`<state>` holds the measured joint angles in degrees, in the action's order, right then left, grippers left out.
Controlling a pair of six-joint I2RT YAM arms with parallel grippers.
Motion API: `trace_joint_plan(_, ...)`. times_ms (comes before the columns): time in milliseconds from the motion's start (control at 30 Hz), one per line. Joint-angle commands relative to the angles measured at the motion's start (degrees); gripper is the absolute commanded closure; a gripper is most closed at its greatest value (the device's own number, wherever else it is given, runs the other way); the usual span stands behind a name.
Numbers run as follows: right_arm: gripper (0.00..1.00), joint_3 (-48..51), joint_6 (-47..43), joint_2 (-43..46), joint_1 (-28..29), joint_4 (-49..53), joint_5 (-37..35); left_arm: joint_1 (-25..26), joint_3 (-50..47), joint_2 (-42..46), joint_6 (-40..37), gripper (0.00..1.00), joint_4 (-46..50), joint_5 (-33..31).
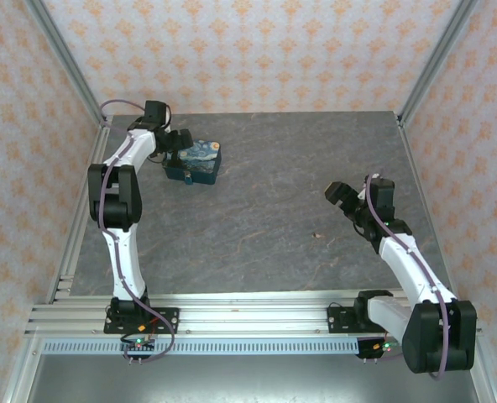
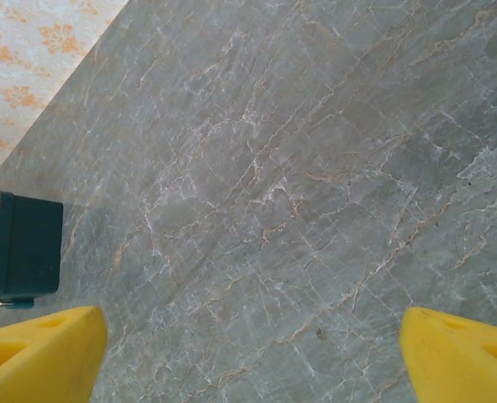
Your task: Unlock the padlock with the key
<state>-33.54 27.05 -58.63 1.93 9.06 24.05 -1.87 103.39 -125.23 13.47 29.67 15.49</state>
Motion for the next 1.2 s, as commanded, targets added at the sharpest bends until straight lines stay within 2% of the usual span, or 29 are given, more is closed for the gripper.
trace_joint_plan(0,0.1,0.66,1.45,0.23,-0.1,0.38,0.94,1.27,0.6,1.39,-0.61,0.04,0.59,9.7)
trace_joint_plan(167,0.12,0.36,2.11,-2.66,0.18,-2.19,2.71,4.41,-4.38,4.86,-1.0,0.04,-1.26,14.89)
trace_joint_plan(367,0.15,-2.32,2.84,-7.19,2.2,-3.94,3.33,10.07,-15.3,11.02,1.96,0.04,-7.1,16.31)
trace_joint_plan(633,0.15,-7.01,4.3,-14.23,6.83,-6.02,1.68,17.58,-28.94,18.34,11.6,0.04,-18.32,14.12)
trace_joint_plan(733,0.16,-10.48,5.97,-19.36,8.07,-7.79,1.44,20.0,-31.91,20.27,14.63,0.04,-20.65,10.21)
trace_joint_plan(967,0.19,-23.84,10.92,-34.25,11.33,-9.99,2.6,19.2,-32.42,22.93,24.05,0.02,-19.74,-1.28)
trace_joint_plan(1167,0.22,-33.65,16.63,-46.47,14.24,-12.69,4.4,18.22,-26.72,19.04,27.87,0.01,-17.41,-0.25)
